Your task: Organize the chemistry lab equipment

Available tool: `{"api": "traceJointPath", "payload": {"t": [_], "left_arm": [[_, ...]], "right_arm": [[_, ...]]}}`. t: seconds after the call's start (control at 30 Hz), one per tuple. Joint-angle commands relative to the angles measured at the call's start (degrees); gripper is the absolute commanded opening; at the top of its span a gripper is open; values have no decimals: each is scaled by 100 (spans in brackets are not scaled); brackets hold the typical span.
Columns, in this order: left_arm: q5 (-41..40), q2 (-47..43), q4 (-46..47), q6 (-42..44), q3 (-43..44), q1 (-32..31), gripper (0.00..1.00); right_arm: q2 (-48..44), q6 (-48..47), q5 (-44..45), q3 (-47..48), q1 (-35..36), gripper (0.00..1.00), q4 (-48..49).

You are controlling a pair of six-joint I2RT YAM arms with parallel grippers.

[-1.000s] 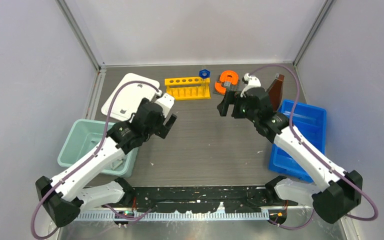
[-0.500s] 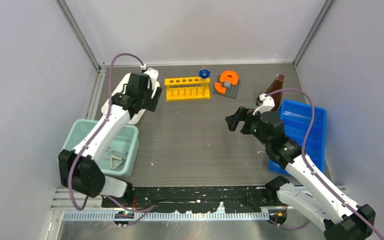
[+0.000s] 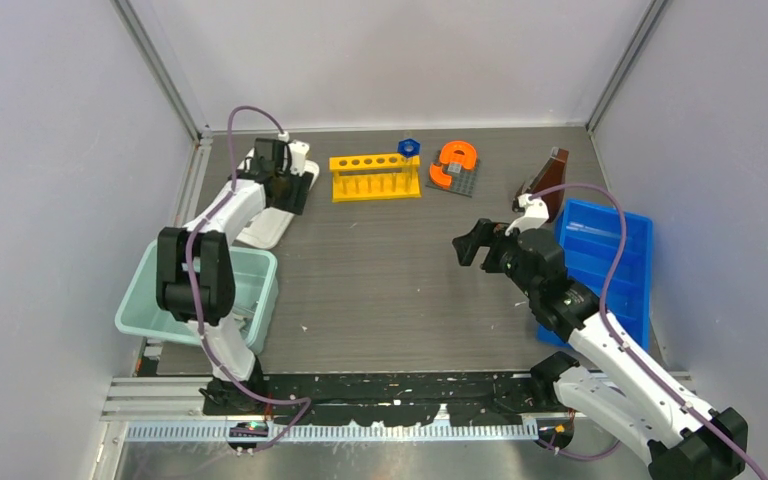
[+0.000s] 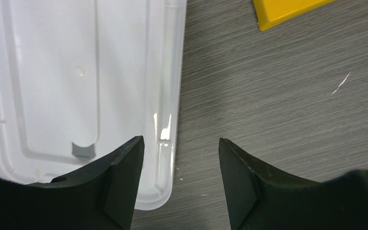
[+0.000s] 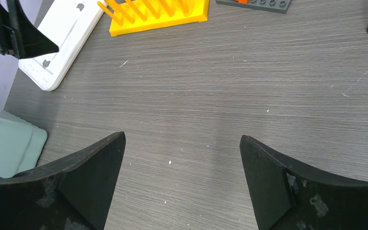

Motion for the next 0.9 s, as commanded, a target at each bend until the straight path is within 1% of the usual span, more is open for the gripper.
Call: {"api": "traceJointPath", "payload": {"t": [0.0, 0.13, 0.3, 0.87], "left_arm": [[429, 247, 345, 189, 209, 1, 61], [431, 436, 495, 219, 141, 23, 59], [379, 688, 467, 270, 216, 75, 52], [311, 1152, 523, 465, 199, 109, 41]], "right_arm": [[-164, -20, 197, -6, 16, 96, 334], [-156, -54, 249, -30, 16, 96, 345], [-157, -76, 275, -35, 16, 96, 345], [-225, -122, 383, -86, 16, 96, 363]]}}
